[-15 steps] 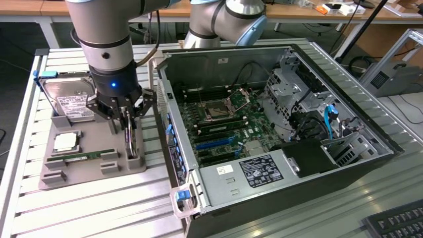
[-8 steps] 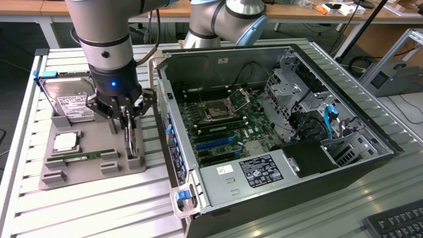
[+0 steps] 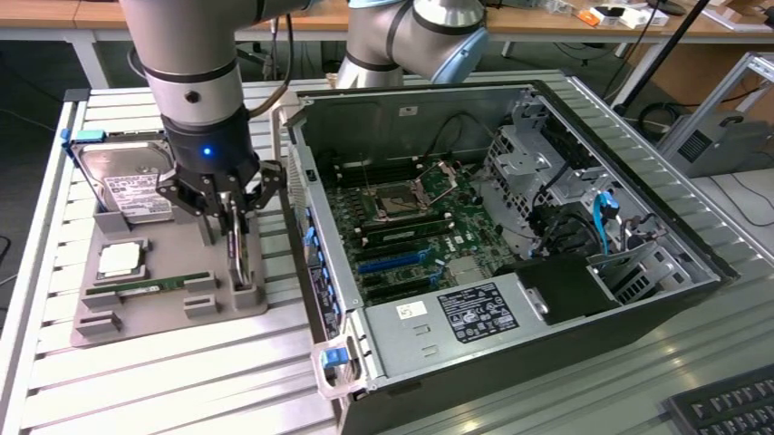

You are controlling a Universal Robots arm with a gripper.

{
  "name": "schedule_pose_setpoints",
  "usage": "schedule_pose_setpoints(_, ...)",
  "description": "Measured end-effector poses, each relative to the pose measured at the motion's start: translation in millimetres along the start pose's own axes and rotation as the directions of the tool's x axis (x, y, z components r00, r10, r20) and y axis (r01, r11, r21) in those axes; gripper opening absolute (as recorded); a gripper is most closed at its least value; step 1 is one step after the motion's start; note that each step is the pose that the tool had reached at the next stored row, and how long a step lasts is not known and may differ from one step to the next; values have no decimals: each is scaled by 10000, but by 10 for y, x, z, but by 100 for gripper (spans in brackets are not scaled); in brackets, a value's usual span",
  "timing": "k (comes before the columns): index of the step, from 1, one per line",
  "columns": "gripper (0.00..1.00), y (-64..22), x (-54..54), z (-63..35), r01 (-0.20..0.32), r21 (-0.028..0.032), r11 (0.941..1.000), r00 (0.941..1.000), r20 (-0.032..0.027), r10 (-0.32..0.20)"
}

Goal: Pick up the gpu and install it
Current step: 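Pick up the gpu and move the gpu toward the slot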

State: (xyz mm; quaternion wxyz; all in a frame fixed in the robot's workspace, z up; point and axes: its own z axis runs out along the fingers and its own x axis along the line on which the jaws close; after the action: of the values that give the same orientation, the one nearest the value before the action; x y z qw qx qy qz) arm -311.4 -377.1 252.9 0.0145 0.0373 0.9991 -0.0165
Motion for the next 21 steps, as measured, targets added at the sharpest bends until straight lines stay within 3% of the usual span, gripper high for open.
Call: schedule_pose_setpoints(21,27,-2,-2,-60,0,0,10000,10000,0,0)
